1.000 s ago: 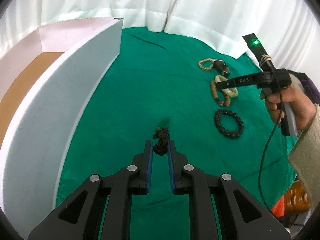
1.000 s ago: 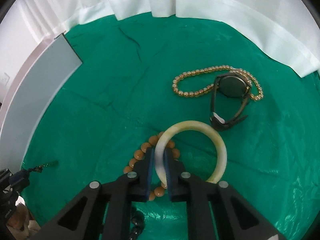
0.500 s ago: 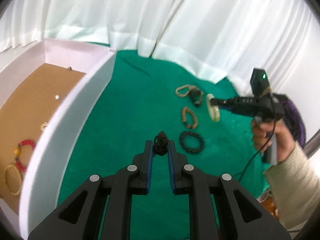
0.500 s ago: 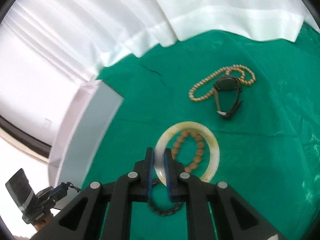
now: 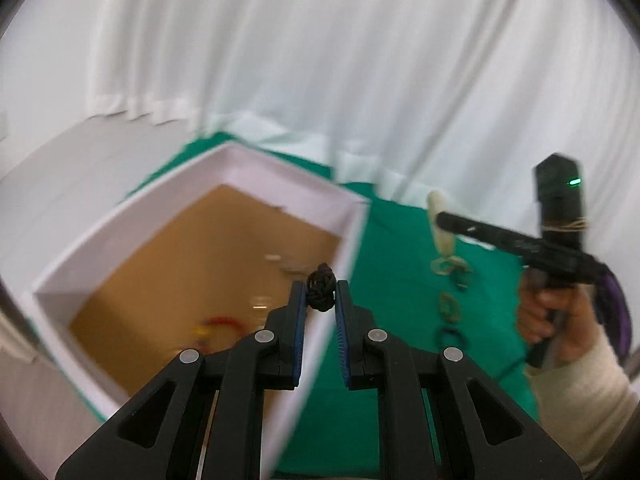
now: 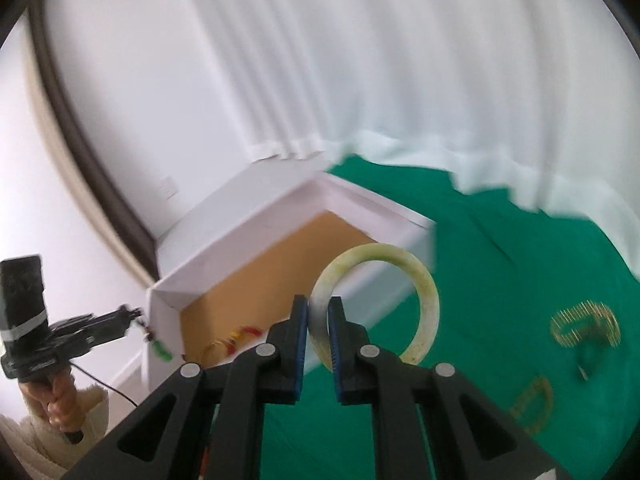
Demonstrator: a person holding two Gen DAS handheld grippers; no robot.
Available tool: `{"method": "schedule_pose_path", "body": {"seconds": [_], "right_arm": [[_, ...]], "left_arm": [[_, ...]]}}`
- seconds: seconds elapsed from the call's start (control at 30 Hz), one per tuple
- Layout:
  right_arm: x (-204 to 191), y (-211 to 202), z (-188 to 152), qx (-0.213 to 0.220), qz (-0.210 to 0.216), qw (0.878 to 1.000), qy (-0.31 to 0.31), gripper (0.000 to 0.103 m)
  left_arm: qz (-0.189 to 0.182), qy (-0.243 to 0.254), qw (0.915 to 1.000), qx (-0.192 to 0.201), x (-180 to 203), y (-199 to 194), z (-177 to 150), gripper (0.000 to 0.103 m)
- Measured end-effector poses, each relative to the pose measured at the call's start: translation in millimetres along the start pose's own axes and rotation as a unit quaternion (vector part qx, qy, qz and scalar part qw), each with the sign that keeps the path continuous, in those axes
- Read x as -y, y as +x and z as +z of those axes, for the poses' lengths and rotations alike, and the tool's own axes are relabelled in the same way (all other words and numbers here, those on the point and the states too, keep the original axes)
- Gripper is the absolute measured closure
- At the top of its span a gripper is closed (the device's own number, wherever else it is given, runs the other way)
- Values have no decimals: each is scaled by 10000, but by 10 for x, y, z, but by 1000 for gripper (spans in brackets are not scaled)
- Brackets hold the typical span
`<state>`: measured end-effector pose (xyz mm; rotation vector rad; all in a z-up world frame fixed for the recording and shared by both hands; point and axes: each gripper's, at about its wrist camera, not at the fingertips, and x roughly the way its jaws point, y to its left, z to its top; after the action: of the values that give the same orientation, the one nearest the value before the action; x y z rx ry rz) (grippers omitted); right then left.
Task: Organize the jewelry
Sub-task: 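Carry the pendant and bangle over the white box and open both tools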
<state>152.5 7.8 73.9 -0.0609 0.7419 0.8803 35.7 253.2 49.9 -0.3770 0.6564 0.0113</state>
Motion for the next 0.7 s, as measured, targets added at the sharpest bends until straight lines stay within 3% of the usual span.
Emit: {"method": "schedule_pose_path", "body": {"seconds": [0.13,0.27,0.47,0.7], "right_arm": [[-446,627,203,-296,251,9983,-438,92],[-752,1400,277,-859,91,9925,-868,92],[-848,2461,183,-1861,-420,9751,-1132,92],[-874,2998,64,-2478,-814,9579,-1200,88]], "left_arm": [[612,-243,9974,-291,-518,293,-56,91],[778,-313,9935,-771,-752,601,-218,91],[571,119,9891,-1355,-497,1005,-431,90],[492,242,9845,-1667,-452,1168,-533,89]]}}
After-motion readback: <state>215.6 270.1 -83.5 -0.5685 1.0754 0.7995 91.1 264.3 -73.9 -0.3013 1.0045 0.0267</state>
